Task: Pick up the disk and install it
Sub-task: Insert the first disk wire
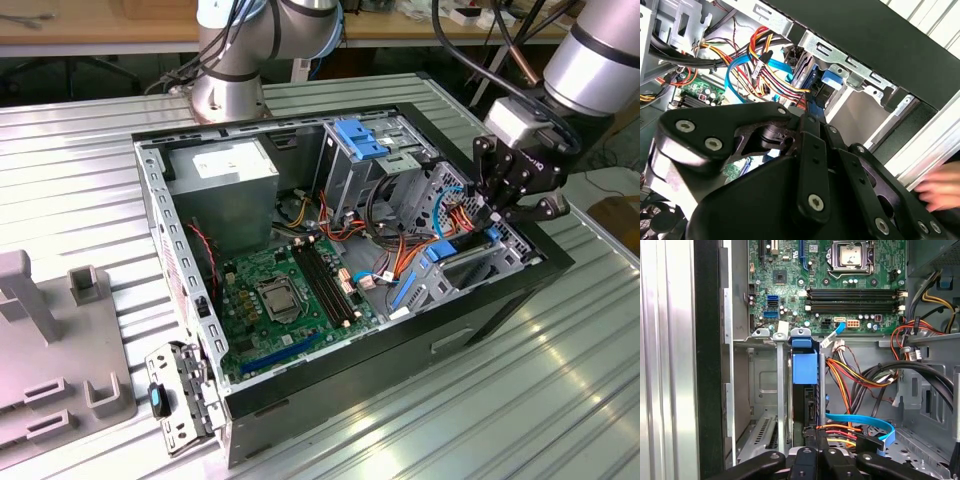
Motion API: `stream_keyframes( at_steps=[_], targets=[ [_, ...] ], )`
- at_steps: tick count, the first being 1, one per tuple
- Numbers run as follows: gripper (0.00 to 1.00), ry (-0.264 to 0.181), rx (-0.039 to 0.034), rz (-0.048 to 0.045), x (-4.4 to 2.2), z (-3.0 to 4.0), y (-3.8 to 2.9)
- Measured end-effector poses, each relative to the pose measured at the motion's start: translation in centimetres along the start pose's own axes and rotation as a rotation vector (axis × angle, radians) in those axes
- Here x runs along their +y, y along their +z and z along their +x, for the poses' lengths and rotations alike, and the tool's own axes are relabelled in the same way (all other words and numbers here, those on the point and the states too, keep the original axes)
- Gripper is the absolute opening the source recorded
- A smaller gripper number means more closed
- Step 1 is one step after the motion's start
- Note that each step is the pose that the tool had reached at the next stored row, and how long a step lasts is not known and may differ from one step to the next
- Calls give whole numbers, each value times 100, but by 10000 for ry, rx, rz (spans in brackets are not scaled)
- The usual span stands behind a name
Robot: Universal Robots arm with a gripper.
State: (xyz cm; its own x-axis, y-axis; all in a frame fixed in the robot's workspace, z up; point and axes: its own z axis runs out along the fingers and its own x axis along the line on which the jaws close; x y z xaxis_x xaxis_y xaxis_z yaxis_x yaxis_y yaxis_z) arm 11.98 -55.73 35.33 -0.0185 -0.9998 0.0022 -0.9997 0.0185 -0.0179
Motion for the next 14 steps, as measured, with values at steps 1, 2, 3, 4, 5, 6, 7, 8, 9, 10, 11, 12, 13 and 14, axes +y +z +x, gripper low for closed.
stream_keyframes(
  at_steps=[1,2,3,4,5,6,7,8,9,10,11,12,13,14],
  targets=[
    [11,0,1,0,0,0,-1],
    [11,0,0,0,0,0,-1],
    [11,0,0,1,0,0,-2],
    [11,0,0,0,0,0,-2],
    [11,0,1,0,0,0,-3],
    [11,0,1,0,0,0,-6],
    [11,0,1,0,0,0,-9],
    [11,0,0,0,0,0,-9],
    [11,0,0,1,0,0,-10],
    [11,0,0,0,0,0,-10],
    [11,0,0,0,0,0,-11],
    [11,0,1,0,0,0,-12],
    [11,0,0,0,0,0,-12],
    [11,0,0,0,0,0,-13]
  ],
)
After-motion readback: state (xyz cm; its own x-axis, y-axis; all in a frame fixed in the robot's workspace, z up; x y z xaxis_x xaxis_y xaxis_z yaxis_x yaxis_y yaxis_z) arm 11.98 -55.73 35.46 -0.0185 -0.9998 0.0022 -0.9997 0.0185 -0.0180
